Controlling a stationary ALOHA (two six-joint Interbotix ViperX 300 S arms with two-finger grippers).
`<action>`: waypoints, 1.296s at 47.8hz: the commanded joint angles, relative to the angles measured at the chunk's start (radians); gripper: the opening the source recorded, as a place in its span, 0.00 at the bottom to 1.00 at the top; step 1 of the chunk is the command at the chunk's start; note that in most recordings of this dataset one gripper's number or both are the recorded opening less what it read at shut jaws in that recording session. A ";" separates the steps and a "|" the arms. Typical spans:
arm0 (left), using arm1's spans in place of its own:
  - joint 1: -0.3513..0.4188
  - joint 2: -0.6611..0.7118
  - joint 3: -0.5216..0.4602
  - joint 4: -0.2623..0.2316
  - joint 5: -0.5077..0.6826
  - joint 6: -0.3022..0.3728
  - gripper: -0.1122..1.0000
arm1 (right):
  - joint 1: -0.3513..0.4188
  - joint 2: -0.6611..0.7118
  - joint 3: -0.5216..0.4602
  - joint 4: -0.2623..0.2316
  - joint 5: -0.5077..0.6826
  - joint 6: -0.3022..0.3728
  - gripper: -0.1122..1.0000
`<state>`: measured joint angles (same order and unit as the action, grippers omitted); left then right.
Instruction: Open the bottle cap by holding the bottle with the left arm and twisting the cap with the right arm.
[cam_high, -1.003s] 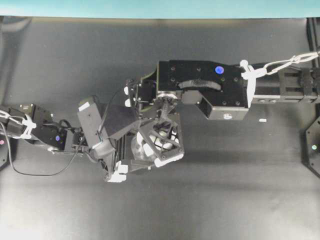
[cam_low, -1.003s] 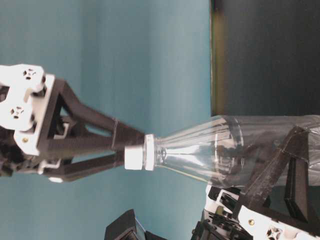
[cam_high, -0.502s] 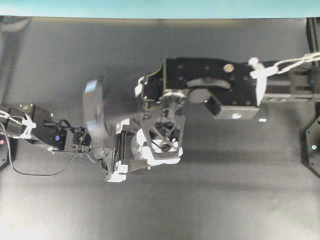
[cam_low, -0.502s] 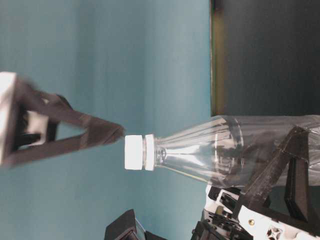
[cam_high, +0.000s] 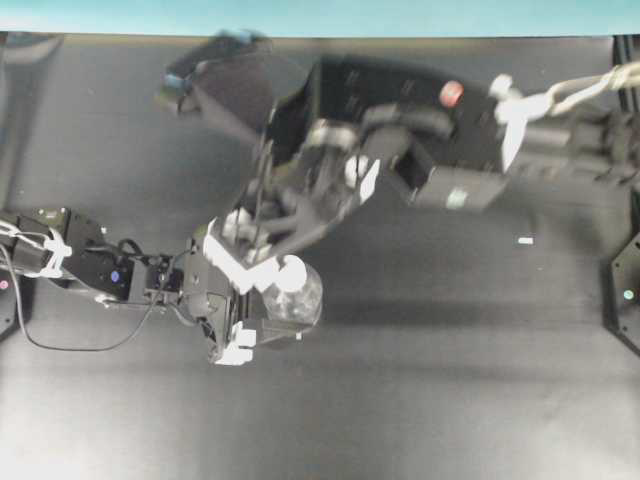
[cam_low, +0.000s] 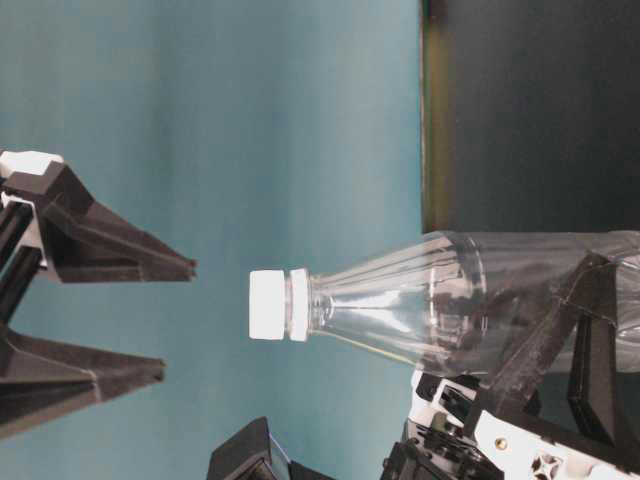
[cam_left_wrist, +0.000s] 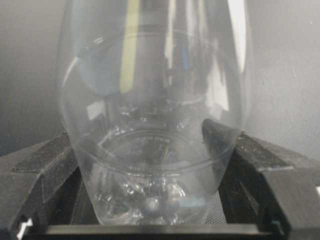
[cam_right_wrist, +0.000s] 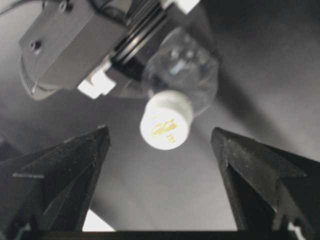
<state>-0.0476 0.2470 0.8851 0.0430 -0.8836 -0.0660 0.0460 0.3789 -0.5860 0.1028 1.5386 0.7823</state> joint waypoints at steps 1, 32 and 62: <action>-0.006 -0.009 -0.005 0.003 0.002 -0.002 0.82 | 0.023 0.014 -0.008 0.002 0.014 0.025 0.80; -0.006 -0.009 -0.005 0.003 0.018 -0.002 0.82 | 0.020 0.015 0.109 -0.003 -0.048 0.020 0.79; -0.008 -0.009 -0.003 0.003 0.018 -0.003 0.82 | 0.021 0.015 0.107 0.005 -0.054 -0.242 0.44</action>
<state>-0.0506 0.2454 0.8866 0.0414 -0.8621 -0.0675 0.0598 0.3973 -0.4725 0.1028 1.4834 0.6121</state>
